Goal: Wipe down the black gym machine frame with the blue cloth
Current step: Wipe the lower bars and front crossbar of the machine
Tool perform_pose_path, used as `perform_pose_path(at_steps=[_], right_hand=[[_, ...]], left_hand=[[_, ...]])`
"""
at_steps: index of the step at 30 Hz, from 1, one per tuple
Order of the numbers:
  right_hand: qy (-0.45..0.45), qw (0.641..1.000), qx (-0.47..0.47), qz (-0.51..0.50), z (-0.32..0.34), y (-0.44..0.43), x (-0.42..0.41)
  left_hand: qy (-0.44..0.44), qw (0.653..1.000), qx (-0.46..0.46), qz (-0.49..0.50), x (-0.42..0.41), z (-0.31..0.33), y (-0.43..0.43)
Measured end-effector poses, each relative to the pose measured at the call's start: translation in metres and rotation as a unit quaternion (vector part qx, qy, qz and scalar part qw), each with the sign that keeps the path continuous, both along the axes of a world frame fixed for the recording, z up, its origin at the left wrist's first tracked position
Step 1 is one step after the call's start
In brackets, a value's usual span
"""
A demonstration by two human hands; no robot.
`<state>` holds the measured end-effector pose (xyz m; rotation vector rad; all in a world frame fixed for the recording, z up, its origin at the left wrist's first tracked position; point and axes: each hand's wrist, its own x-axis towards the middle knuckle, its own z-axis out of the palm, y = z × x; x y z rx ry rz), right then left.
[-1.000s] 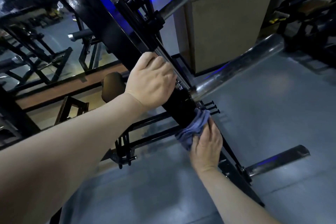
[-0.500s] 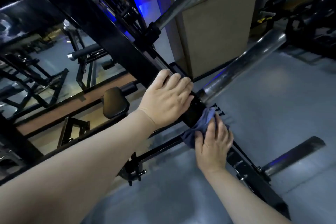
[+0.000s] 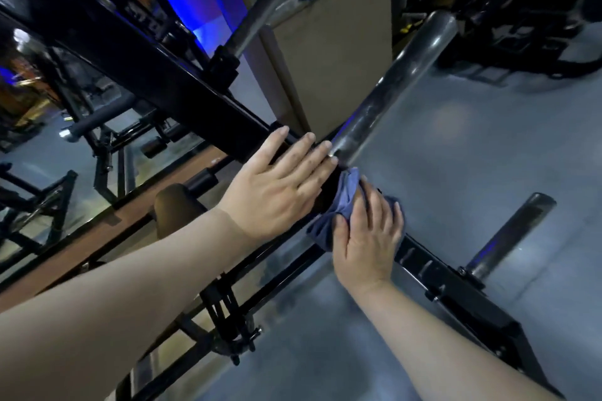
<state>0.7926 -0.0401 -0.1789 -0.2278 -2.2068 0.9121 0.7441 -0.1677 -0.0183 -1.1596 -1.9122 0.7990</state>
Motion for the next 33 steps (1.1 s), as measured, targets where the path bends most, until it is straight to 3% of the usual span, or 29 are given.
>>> perform_pose_path(at_steps=[6,10,14,18,22,26,29,33], right_hand=[[-0.019,0.990,-0.131,-0.056,-0.002,-0.011,-0.003],[-0.006,0.997,-0.078,-0.004,0.021,-0.027,-0.001],[-0.011,0.999,-0.029,0.013,-0.023,0.004,0.003],[-0.081,0.988,-0.127,-0.022,-0.088,0.031,0.012],[-0.118,0.966,-0.228,-0.037,-0.051,0.013,0.010],[-0.033,0.989,-0.140,0.025,-0.016,-0.011,0.010],[0.001,0.995,-0.088,0.042,-0.049,0.008,0.011],[-0.036,0.994,-0.104,0.018,-0.111,0.032,0.018]], left_hand=[[0.022,0.999,0.034,0.004,-0.002,-0.022,0.009],[0.038,0.997,0.066,-0.010,-0.001,-0.029,0.009],[0.049,0.995,0.088,-0.002,0.002,-0.037,0.013],[0.023,0.997,0.078,-0.008,0.009,-0.052,0.023],[0.009,0.999,0.047,0.012,0.012,-0.063,0.028],[-0.014,0.999,0.032,0.013,0.014,-0.078,0.031],[-0.010,0.999,0.051,0.003,0.012,-0.081,0.033],[-0.044,0.996,0.074,0.023,0.014,-0.088,0.037]])
